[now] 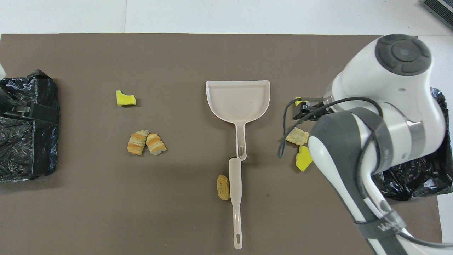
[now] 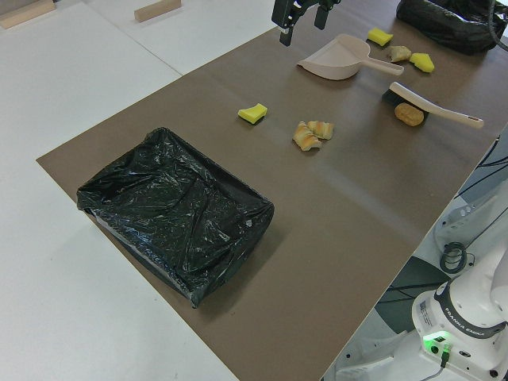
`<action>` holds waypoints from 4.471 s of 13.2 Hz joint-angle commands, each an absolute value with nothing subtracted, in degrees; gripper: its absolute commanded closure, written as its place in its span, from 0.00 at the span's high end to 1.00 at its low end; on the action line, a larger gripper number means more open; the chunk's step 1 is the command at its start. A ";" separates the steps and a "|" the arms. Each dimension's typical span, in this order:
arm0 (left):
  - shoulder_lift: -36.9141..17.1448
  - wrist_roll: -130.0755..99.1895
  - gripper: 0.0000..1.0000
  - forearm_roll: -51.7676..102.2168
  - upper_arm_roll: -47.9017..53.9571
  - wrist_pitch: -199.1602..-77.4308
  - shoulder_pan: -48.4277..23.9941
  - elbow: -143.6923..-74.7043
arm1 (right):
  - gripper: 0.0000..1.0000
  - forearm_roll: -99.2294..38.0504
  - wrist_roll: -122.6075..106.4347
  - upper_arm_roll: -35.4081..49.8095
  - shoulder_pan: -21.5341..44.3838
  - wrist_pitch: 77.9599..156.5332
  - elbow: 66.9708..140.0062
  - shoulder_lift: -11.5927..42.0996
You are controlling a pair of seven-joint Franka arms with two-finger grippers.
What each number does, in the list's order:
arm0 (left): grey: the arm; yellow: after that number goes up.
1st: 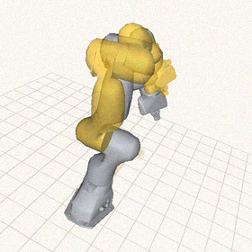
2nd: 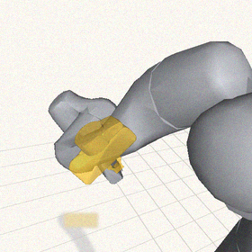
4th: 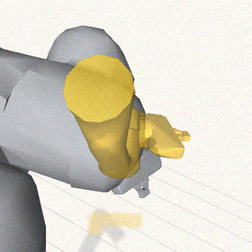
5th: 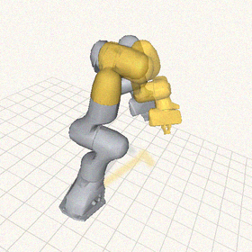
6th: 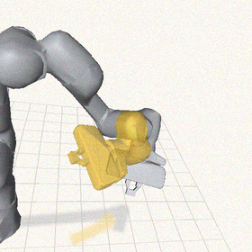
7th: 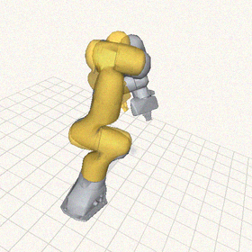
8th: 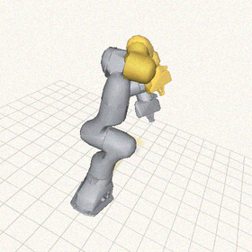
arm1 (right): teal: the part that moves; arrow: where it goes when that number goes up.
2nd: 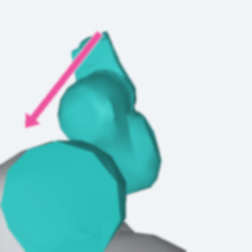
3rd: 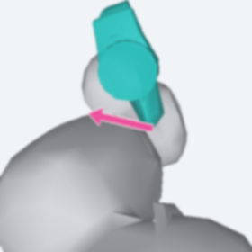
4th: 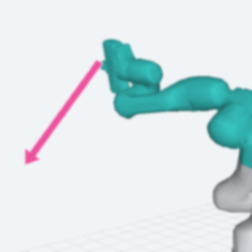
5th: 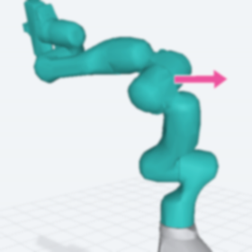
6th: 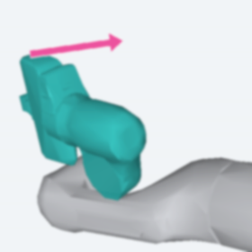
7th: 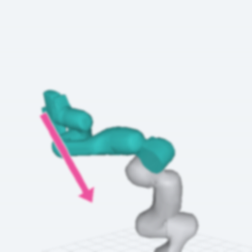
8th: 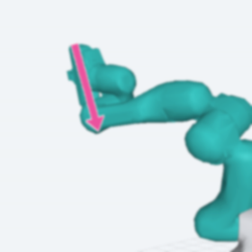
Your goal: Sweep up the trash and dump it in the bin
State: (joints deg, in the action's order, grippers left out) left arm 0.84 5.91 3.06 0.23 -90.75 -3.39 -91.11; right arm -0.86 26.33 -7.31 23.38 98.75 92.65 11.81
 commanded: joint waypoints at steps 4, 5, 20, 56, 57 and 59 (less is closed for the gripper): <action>3.07 6.33 1.00 8.09 0.09 -96.75 -2.81 -97.89 | 1.00 -5.88 32.87 -7.30 30.57 107.38 90.70 18.45; 3.42 6.42 1.00 8.43 0.09 -99.20 -3.60 -100.09 | 1.00 -5.89 32.78 -7.29 32.07 108.19 91.23 19.33; 7.03 5.89 1.00 8.61 0.17 -114.17 -12.48 -115.49 | 0.35 -10.90 32.78 -7.03 36.91 119.97 99.76 23.03; -1.23 -43.95 0.38 8.53 0.26 -139.66 -58.80 -133.33 | 0.00 6.86 -72.25 -7.29 18.98 116.37 96.85 20.39; -0.97 -43.95 0.37 8.53 0.26 -138.96 -58.71 -133.24 | 0.00 6.86 -71.55 -7.21 18.98 116.37 96.86 20.39; -0.35 -44.03 0.37 8.53 0.18 -136.86 -58.62 -133.24 | 0.00 6.86 -71.10 -7.21 18.98 116.28 96.86 20.39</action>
State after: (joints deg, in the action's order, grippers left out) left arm -1.95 -43.37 8.20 0.62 -139.08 -58.40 -132.63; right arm 6.86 -71.63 -7.45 19.25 115.94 97.32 20.12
